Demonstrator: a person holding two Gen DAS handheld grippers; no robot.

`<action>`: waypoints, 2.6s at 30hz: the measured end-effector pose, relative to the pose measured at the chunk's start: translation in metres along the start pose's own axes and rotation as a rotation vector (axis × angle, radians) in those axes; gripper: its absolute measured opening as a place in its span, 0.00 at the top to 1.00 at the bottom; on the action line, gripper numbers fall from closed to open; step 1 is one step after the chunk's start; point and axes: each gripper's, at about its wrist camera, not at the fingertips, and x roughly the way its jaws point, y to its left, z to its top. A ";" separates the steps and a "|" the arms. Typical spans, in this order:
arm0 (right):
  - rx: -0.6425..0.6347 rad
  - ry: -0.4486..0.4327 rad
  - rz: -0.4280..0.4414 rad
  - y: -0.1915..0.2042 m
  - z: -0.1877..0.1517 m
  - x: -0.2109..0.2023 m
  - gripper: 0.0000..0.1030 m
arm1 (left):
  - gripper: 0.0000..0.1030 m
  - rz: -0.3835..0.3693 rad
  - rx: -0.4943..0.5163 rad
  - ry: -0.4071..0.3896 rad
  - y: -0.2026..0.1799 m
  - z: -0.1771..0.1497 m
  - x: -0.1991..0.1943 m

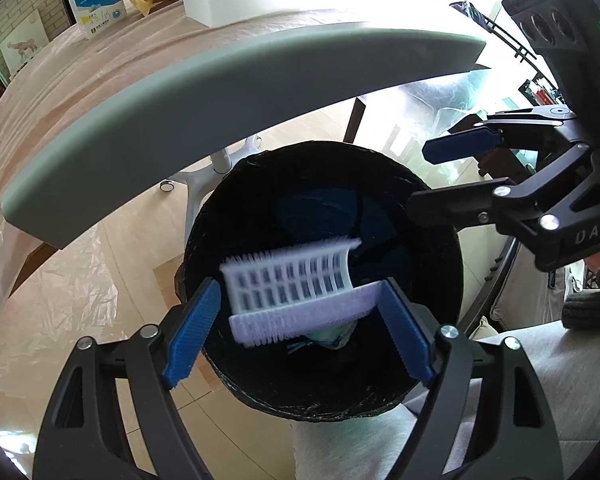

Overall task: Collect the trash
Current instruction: 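Open both tools to drop the hair-roller pieces into the bin, then move both open tools back over the table, then grasp the white dental floss box with the right tool while the left tool grasps the Naproxen box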

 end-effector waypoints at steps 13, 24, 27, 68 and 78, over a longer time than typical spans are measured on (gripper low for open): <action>0.018 -0.043 0.010 -0.004 0.001 -0.024 0.32 | 0.12 0.000 -0.023 -0.020 0.001 0.000 -0.007; -0.095 -0.337 -0.077 0.027 0.014 -0.115 0.06 | 0.12 0.051 -0.052 -0.254 0.009 0.013 -0.102; -0.098 -0.471 -0.111 0.031 0.024 -0.136 0.04 | 0.06 0.117 -0.115 -0.358 0.028 0.028 -0.133; 0.222 -0.319 -0.244 0.015 0.141 -0.006 0.21 | 0.22 0.190 -0.467 -0.309 0.196 0.196 -0.046; 0.188 -0.319 -0.232 0.023 0.145 0.000 0.11 | 0.22 0.191 -0.461 -0.264 0.206 0.206 -0.034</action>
